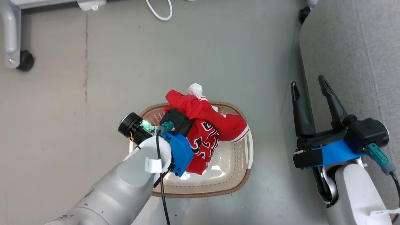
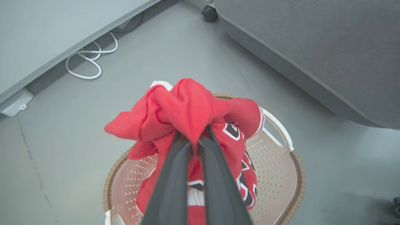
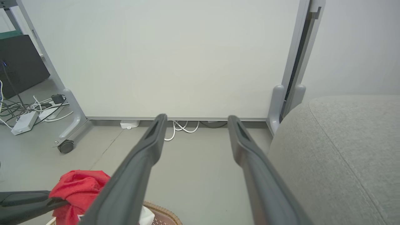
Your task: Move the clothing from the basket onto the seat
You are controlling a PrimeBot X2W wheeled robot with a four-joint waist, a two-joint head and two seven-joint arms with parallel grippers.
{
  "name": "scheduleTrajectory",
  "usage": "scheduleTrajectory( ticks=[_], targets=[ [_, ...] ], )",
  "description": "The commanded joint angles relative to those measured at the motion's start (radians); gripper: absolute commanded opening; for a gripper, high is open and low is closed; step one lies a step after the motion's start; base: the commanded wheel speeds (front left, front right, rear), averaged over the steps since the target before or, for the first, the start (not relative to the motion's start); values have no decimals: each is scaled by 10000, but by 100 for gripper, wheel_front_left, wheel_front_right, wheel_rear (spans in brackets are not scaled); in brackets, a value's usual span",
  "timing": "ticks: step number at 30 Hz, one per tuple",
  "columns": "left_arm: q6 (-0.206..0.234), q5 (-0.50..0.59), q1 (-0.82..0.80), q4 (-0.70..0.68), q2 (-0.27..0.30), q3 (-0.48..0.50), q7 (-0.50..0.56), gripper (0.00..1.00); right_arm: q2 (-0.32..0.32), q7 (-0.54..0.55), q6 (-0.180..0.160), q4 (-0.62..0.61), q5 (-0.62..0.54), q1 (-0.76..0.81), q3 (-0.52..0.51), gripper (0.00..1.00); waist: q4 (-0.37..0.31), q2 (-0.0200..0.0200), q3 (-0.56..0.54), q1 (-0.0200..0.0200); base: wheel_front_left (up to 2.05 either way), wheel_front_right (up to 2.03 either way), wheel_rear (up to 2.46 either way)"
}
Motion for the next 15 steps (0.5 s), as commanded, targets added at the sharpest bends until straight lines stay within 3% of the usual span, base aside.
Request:
scheduleTrajectory(
  ticks=[1,15],
  targets=[
    [-8,-12,-60,-200,67,206,-82,0,-42,-38,4,24,5,129,-26,100,82,0,-446,1,0,0,0],
    [262,1041,154,-2047,507,2061,-76,0,-42,-38,5,273,188,978,-92,100,147,0,-1926,1,0,0,0]
  ],
)
